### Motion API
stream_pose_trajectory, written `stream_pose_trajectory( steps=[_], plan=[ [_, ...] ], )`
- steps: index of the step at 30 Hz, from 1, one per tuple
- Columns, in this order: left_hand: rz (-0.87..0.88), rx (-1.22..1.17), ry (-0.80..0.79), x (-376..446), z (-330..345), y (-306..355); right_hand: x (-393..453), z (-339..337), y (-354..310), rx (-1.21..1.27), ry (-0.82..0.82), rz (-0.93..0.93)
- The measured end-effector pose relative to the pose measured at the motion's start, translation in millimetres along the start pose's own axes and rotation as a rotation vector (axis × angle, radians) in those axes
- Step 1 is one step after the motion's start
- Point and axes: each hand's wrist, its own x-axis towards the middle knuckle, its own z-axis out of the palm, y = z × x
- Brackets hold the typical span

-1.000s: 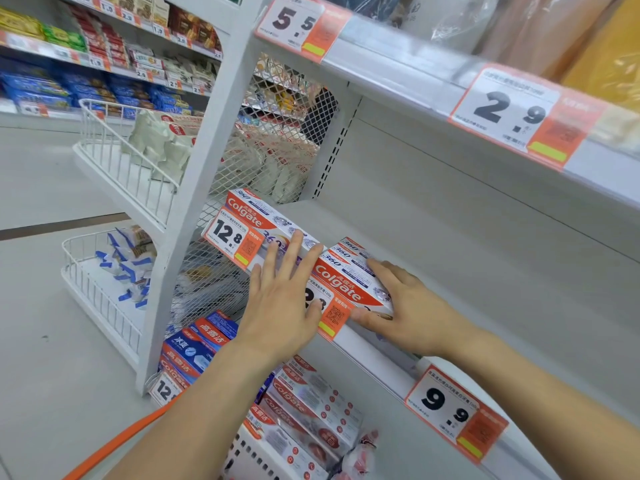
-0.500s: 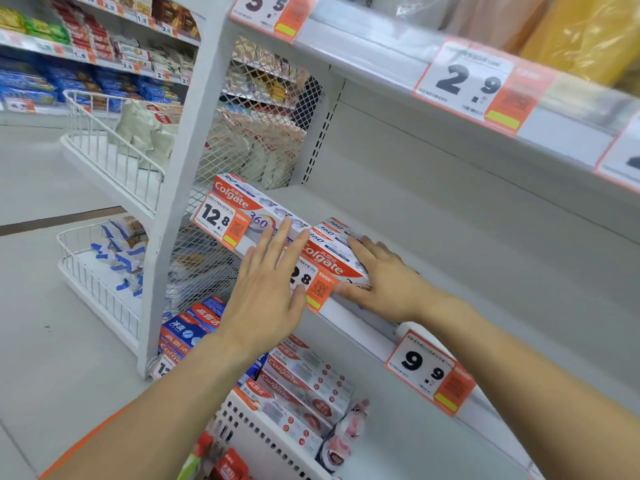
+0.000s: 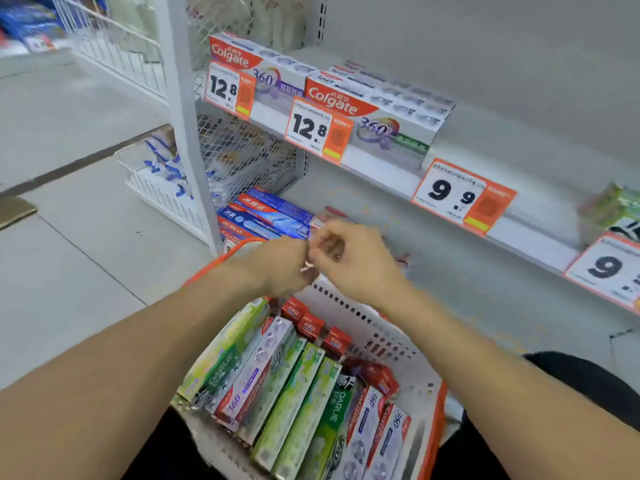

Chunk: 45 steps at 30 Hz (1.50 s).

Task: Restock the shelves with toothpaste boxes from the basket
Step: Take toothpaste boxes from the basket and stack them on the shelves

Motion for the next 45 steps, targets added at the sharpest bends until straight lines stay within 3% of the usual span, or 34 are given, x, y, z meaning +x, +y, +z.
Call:
stream_pose_trajectory(
  steps=[2, 5, 7, 10, 13, 20, 26, 29, 33, 36, 40, 43, 45],
  plan=[
    [-0.036, 0.088, -0.161, -11.2, 30.9, -6.1, -23.6, 28.1, 38.8, -0.026, -0.267, 0.214],
    [-0.108, 0.137, -0.347, -35.0, 71.7, -18.1, -47.3, 49.2, 70.5, -0.199, -0.560, 0.276],
    [-0.171, 0.172, -0.324, -51.4, 87.3, -30.1, -57.8, 62.8, 78.9, -0.239, -0.696, 0.247],
    [-0.407, 0.168, -0.110, -72.7, 92.9, -51.8, -67.0, 84.8, 80.5, -0.275, -0.811, 0.213],
    [-0.621, 0.159, -0.270, -94.9, 96.3, -74.4, -67.2, 102.3, 76.7, -0.271, -0.878, 0.163],
    [-0.618, 0.114, -0.220, -116.8, 111.9, -89.5, -53.2, 115.0, 85.2, -0.180, -0.837, 0.249],
    [-0.690, -0.274, -0.284, -116.0, 85.6, -90.1, -34.8, 108.6, 81.0, 0.072, -0.620, 0.413],
    [-0.574, -0.512, -0.369, -108.2, 62.9, -79.1, -20.5, 87.2, 66.2, 0.320, -0.594, 0.395],
    [-0.405, -0.616, -0.450, -91.4, 54.1, -54.7, -15.8, 50.9, 60.8, 0.028, -0.810, 0.289],
    [-0.347, -0.720, -0.466, -76.1, 60.1, -39.6, -28.2, 22.2, 82.8, -0.155, -0.784, 0.335],
    [-0.301, -0.855, -0.478, -60.1, 67.6, -7.8, -53.8, -10.5, 110.9, -0.101, -0.784, 0.364],
    [-0.365, -0.939, -0.425, -48.8, 81.4, 12.6, -72.7, -36.8, 123.1, -0.167, -0.777, 0.395],
    [-0.469, -0.850, -0.344, -42.1, 96.0, 19.1, -84.0, -55.9, 131.3, -0.260, -0.761, 0.432]
  ],
)
